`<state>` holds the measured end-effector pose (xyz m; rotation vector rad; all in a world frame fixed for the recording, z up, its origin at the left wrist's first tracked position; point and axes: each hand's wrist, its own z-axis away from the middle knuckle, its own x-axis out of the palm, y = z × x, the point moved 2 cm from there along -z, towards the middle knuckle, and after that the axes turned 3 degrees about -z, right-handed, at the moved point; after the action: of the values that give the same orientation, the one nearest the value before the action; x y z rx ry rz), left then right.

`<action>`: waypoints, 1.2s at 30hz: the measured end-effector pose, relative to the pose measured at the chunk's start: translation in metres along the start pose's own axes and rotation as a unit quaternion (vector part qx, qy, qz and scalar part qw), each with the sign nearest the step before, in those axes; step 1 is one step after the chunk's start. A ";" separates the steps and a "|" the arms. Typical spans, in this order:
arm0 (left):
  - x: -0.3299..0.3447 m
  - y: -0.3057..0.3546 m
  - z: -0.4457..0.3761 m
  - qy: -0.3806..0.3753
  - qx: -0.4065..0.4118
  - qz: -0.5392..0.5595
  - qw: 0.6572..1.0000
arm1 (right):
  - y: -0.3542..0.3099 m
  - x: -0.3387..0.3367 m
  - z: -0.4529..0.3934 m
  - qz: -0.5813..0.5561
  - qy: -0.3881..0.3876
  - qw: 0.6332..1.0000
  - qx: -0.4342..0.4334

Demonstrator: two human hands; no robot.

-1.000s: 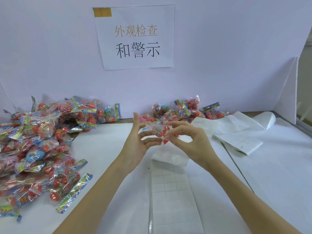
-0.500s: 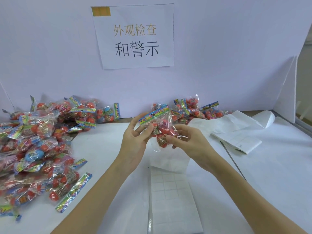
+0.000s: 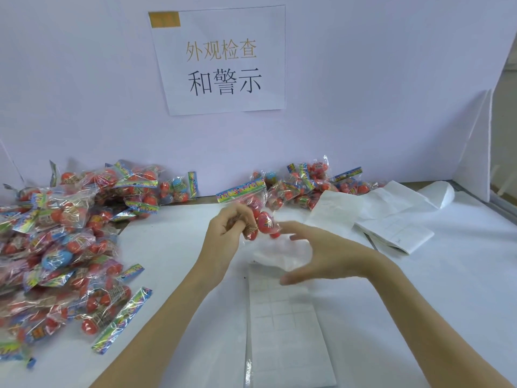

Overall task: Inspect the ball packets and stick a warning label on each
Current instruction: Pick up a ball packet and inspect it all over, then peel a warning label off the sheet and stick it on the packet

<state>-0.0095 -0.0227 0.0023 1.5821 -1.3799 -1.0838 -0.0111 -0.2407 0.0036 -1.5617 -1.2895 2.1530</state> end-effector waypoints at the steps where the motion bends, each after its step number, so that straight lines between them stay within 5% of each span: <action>1: -0.001 0.001 0.000 0.000 0.000 -0.031 1.000 | 0.003 -0.001 0.001 0.020 -0.006 1.000 0.008; 7: 0.003 0.006 0.004 -0.053 0.011 -0.102 0.993 | 0.006 -0.012 -0.003 -0.046 0.151 0.987 -0.016; 12: -0.005 -0.006 0.001 -0.142 0.028 -0.199 0.969 | 0.009 -0.019 -0.004 -0.052 0.209 0.976 0.014; 17: -0.009 -0.020 -0.005 -0.116 0.031 -0.244 0.962 | 0.010 -0.019 -0.003 -0.022 0.215 0.976 0.024; 22: -0.009 -0.020 -0.008 -0.094 0.023 -0.227 0.969 | 0.007 -0.016 -0.004 -0.119 0.195 0.973 -0.036; 36: 0.003 -0.017 -0.002 -0.054 0.036 -0.250 0.966 | 0.009 -0.001 -0.013 -0.049 0.221 0.972 -0.059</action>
<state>-0.0017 -0.0238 -0.0136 2.0156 -1.1211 -1.4428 0.0034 -0.2397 -0.0032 -1.8421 -1.3205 1.5691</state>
